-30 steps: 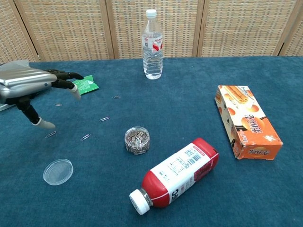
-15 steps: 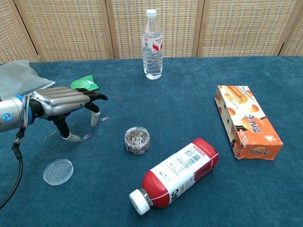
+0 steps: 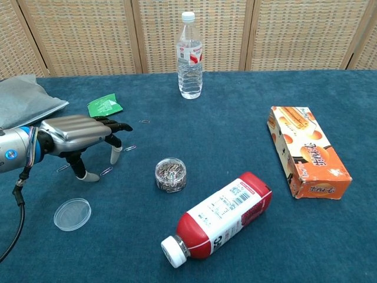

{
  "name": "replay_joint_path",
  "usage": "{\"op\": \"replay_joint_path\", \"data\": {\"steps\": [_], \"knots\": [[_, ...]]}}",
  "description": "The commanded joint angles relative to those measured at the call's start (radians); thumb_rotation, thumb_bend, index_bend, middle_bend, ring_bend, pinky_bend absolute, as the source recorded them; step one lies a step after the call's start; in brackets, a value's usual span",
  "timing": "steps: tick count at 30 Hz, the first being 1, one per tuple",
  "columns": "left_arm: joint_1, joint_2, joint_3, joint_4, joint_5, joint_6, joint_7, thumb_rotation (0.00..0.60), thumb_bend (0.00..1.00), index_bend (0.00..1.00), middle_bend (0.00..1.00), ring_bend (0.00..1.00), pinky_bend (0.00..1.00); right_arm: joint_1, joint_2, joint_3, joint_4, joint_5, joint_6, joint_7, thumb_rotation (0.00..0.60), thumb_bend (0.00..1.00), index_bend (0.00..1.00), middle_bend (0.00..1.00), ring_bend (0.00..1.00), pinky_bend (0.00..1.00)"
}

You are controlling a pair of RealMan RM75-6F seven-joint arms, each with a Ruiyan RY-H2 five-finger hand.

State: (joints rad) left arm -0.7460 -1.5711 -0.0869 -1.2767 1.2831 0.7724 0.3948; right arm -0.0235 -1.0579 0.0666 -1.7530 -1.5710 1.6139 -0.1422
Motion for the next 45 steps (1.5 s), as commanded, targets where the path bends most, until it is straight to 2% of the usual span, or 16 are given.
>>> {"op": "replay_joint_path", "data": {"steps": [1,23,30,45], "knots": [[0.0,0.005,0.001,0.0,0.003,0.006,-0.016,0.6,0.26,0.46,0.0,0.0,0.0,0.001,0.0,-0.001,-0.001,0.0,-0.002,-0.002,0.6,0.0,0.0,0.0,0.0,0.0],[-0.04,-0.012,0.01,0.026,-0.053,-0.031,0.027,0.6,0.26,0.48,0.0,0.0,0.0,0.001,-0.005,-0.003,-0.006,0.005,-0.006,-0.02,0.6,0.0,0.0,0.0,0.0,0.0],[-0.046,-0.018,0.011,0.023,-0.072,-0.033,0.036,0.6,0.26,0.57,0.0,0.0,0.0,0.002,-0.006,-0.002,-0.005,0.01,-0.008,-0.02,0.6,0.0,0.0,0.0,0.0,0.0],[-0.055,-0.007,0.014,0.021,-0.102,-0.03,0.033,0.6,0.26,0.57,0.0,0.0,0.0,0.004,-0.007,-0.005,-0.006,0.011,-0.013,-0.023,0.6,0.0,0.0,0.0,0.0,0.0]]}}
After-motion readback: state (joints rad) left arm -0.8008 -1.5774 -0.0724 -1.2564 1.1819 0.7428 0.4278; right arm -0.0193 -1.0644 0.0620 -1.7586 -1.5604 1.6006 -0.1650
